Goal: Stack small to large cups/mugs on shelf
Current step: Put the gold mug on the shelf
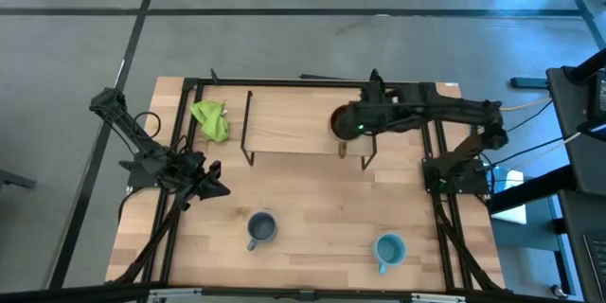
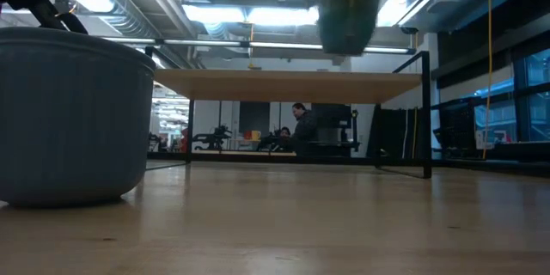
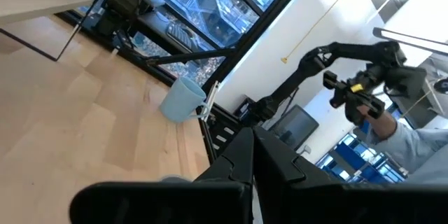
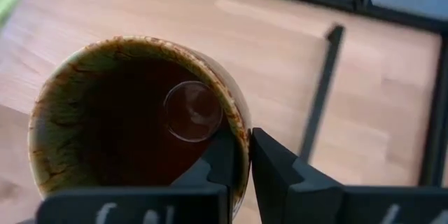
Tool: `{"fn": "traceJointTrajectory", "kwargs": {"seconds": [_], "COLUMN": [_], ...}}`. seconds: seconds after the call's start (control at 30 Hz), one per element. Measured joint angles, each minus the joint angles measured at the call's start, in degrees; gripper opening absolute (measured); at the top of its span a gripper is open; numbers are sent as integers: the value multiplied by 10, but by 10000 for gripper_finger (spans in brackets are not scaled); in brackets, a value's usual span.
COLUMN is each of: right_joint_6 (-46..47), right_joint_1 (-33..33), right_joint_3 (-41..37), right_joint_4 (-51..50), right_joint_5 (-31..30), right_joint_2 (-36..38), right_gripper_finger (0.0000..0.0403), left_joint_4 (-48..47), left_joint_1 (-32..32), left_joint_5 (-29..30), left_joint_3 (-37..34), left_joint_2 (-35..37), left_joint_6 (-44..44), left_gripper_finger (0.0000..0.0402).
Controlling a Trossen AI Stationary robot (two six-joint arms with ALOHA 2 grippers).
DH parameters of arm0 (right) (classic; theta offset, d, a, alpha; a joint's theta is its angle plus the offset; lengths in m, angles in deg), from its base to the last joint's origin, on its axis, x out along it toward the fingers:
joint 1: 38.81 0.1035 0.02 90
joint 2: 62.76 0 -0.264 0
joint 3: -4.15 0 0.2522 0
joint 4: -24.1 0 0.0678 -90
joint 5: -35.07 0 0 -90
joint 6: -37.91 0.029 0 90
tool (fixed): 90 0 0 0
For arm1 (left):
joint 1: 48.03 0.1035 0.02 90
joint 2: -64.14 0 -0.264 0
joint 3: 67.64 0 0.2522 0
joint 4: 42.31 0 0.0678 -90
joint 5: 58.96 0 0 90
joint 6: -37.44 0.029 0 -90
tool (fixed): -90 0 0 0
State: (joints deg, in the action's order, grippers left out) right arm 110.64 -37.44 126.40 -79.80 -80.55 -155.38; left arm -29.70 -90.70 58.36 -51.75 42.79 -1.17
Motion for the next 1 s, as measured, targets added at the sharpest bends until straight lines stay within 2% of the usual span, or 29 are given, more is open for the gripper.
{"fn": "traceJointTrajectory", "kwargs": {"seconds": [0.27, 0.7, 1.0], "right_joint_6": [20, -66, -113], "right_joint_1": [-11, -56, -82], "right_joint_3": [-68, -36, -35], "right_joint_4": [0, 3, 34], "right_joint_5": [36, 44, 78], "right_joint_2": [48, 15, -6], "right_gripper_finger": [34, 40, 41], "left_joint_4": [-4, -2, -2], "left_joint_1": [0, 19, 20], "left_joint_5": [2, 2, 2], "left_joint_3": [0, 0, 0], "left_joint_2": [0, 0, 0], "left_joint_6": [12, -15, -18], "left_gripper_finger": [2, 3, 3]}}
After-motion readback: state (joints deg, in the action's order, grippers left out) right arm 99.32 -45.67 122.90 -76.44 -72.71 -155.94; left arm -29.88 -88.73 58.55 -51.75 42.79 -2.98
